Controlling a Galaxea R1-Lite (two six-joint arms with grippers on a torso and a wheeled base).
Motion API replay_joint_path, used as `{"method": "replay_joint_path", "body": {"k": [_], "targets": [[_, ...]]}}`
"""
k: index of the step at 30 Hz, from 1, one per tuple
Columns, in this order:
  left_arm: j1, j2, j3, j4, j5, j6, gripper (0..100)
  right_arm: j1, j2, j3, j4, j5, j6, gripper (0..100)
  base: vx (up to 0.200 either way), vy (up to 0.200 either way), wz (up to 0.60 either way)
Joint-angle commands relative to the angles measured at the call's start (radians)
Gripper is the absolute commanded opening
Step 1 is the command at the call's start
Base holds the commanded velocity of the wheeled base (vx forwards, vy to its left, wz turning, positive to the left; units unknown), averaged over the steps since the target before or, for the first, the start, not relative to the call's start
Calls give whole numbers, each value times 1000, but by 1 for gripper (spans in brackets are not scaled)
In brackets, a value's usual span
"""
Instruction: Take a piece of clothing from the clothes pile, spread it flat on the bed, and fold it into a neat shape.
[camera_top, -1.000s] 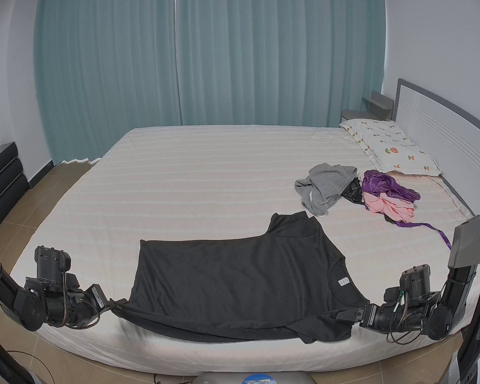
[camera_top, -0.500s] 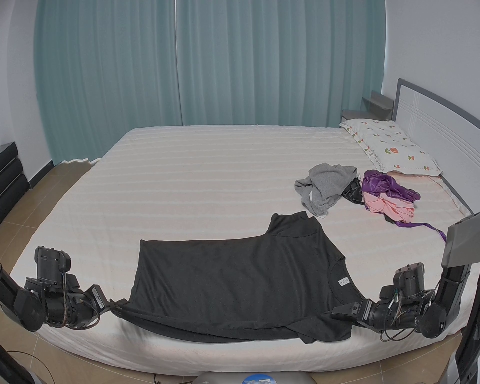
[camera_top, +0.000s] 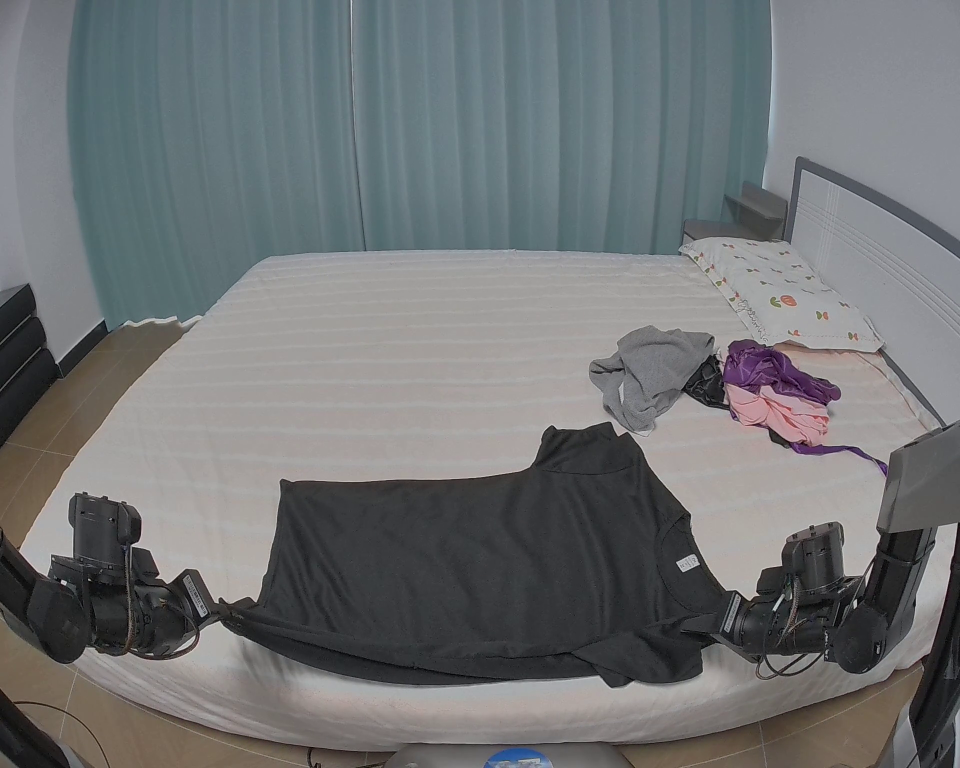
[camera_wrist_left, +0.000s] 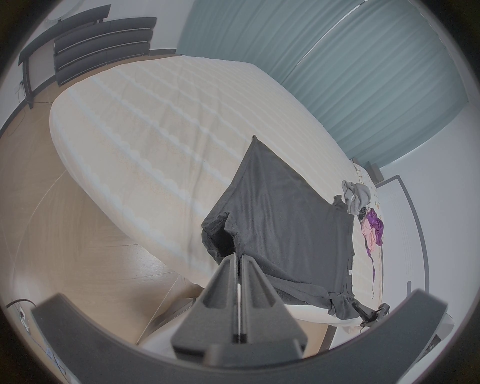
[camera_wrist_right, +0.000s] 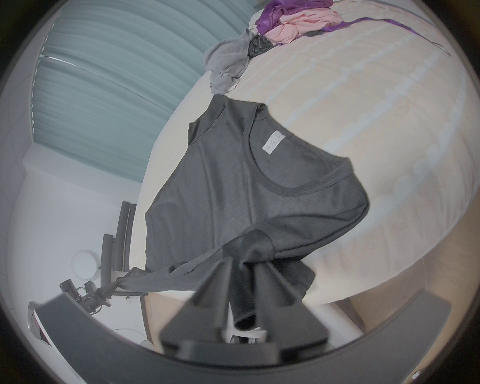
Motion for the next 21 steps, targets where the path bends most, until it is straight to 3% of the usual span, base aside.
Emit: {"method": "replay_joint_path", "body": {"k": [1, 10, 19, 21], "targets": [[0, 0, 2, -1, 0, 0, 0, -1, -7, 7, -3, -32, 2, 0, 0, 0, 0], [0, -3, 4, -1, 0, 2, 0, -15, -77, 30, -2, -41, 27, 0, 0, 0, 0], [4, 0, -6, -1, 0, -7, 0, -91, -202, 86, -13, -27, 33, 0, 0, 0, 0], [8, -7, -6, -2, -2, -7, 0, -122, -260, 96, -5, 2, 34, 0, 0, 0, 0]]}}
